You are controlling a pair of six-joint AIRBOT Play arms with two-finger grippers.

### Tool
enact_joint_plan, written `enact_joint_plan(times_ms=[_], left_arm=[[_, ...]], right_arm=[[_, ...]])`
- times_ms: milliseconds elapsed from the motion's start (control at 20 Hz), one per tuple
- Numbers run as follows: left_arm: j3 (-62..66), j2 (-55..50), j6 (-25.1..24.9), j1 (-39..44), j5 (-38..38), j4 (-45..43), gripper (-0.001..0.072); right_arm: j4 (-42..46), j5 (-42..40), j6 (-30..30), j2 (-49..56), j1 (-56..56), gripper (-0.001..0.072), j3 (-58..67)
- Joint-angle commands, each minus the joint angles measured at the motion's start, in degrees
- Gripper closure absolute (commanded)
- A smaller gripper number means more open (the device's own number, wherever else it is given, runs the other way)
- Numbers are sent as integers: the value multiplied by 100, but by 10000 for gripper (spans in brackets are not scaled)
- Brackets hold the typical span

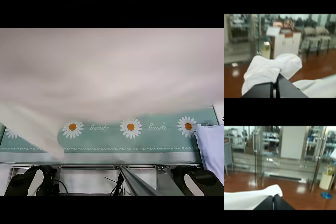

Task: Fold the shirts.

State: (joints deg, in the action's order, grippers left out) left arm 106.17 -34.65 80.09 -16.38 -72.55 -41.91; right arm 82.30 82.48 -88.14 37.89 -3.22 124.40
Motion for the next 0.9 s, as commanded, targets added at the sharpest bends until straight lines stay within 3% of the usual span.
enact_joint_plan(times_ms=[0, 100, 250, 400, 550, 850], left_arm=[[-627, 90, 363, -7, -1644, -162, 677], [-1606, 177, 358, 59, -2048, -164, 677], [-3620, 251, 308, 238, -1513, -162, 678], [-5528, 31, 90, 706, -221, -157, 678], [-6616, -584, -103, 1416, 1384, -160, 677], [-6544, -2312, -120, 2063, 3738, 511, 677]], right_arm=[[72, 820, -101, -85, 2, 691, -616], [70, 986, -122, -85, 2, 691, -1569], [72, 310, -146, -70, 2, 691, -3307], [26, -772, -472, 291, 2, 691, -4865], [-470, -1266, -481, 1244, 2, 691, -5302], [-1058, -2433, -616, 3101, 35, 690, -5230]])
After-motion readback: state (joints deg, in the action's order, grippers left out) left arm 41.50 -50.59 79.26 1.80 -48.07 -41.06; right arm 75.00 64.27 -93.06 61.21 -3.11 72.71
